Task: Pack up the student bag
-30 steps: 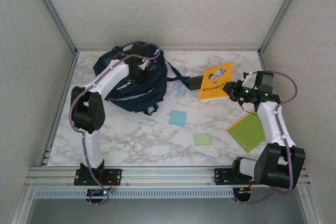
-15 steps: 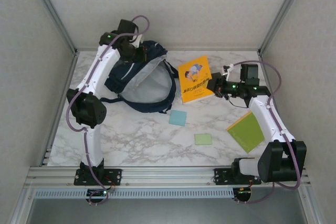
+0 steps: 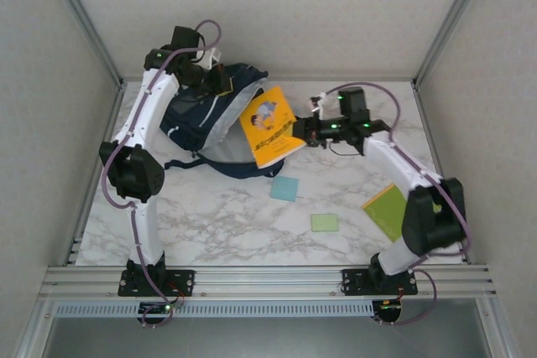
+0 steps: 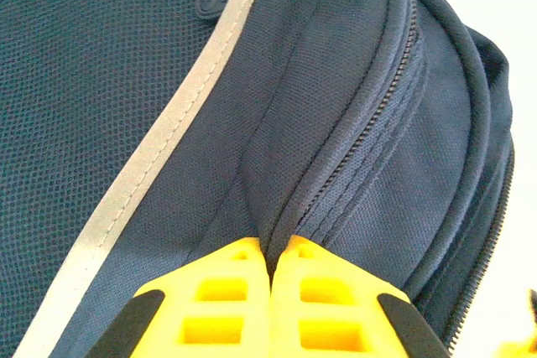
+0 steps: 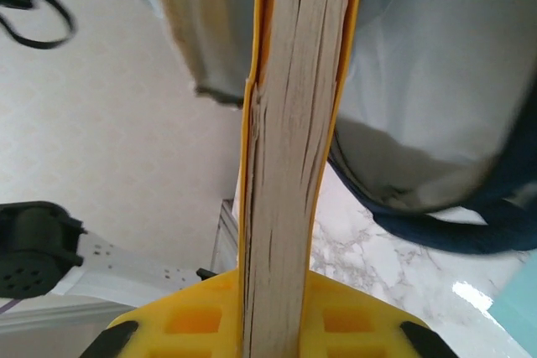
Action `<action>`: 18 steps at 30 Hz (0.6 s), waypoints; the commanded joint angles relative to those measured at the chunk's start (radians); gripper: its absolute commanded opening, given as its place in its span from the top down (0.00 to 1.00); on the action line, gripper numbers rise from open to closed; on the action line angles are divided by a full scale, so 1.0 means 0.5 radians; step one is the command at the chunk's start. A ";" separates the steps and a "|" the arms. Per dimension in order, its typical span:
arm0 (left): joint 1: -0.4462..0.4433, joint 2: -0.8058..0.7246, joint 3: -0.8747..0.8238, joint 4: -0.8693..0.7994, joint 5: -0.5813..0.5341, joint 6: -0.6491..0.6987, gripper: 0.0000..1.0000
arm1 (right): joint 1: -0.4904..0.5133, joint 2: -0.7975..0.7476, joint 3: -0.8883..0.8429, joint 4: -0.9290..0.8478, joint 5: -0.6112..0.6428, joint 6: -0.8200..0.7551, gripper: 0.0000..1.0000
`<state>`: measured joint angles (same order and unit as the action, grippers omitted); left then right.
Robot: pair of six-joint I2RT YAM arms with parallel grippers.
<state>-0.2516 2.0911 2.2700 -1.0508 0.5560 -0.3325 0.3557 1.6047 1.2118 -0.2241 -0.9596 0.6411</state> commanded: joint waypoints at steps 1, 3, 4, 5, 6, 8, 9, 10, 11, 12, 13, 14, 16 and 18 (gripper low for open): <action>-0.004 -0.133 0.022 0.161 0.256 -0.122 1.00 | 0.119 0.223 0.205 0.338 0.016 0.120 1.00; -0.006 -0.158 -0.017 0.164 0.264 -0.120 1.00 | 0.182 0.419 0.327 0.480 0.035 0.192 1.00; -0.007 -0.175 -0.047 0.177 0.270 -0.123 1.00 | 0.205 0.501 0.379 0.543 0.038 0.230 1.00; -0.006 -0.194 -0.084 0.192 0.277 -0.131 1.00 | 0.225 0.602 0.455 0.595 0.034 0.267 1.00; -0.006 -0.211 -0.123 0.210 0.287 -0.135 1.00 | 0.244 0.693 0.540 0.637 0.026 0.310 1.00; -0.006 -0.239 -0.181 0.232 0.291 -0.140 1.00 | 0.281 0.884 0.718 0.646 0.020 0.353 1.00; -0.003 -0.255 -0.214 0.243 0.292 -0.142 1.00 | 0.299 0.979 0.811 0.645 0.025 0.372 1.00; -0.004 -0.266 -0.239 0.253 0.291 -0.145 1.00 | 0.315 1.057 0.899 0.635 0.030 0.382 1.00; -0.003 -0.281 -0.263 0.265 0.293 -0.144 1.00 | 0.332 1.142 1.000 0.607 0.044 0.390 1.00; -0.004 -0.290 -0.282 0.272 0.290 -0.146 1.00 | 0.344 1.215 1.087 0.561 0.058 0.385 1.00; -0.005 -0.302 -0.299 0.282 0.290 -0.147 1.00 | 0.360 1.295 1.193 0.491 0.084 0.376 1.00; -0.002 -0.310 -0.311 0.288 0.290 -0.150 1.00 | 0.376 1.370 1.291 0.440 0.106 0.367 1.00; -0.003 -0.324 -0.329 0.302 0.287 -0.155 1.00 | 0.409 1.483 1.442 0.333 0.169 0.328 1.00; -0.003 -0.338 -0.343 0.325 0.287 -0.166 1.00 | 0.431 1.569 1.557 0.234 0.251 0.317 1.00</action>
<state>-0.2520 2.0102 2.0956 -0.9504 0.6308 -0.3798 0.5453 2.3661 1.8862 -0.0746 -0.8612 0.8196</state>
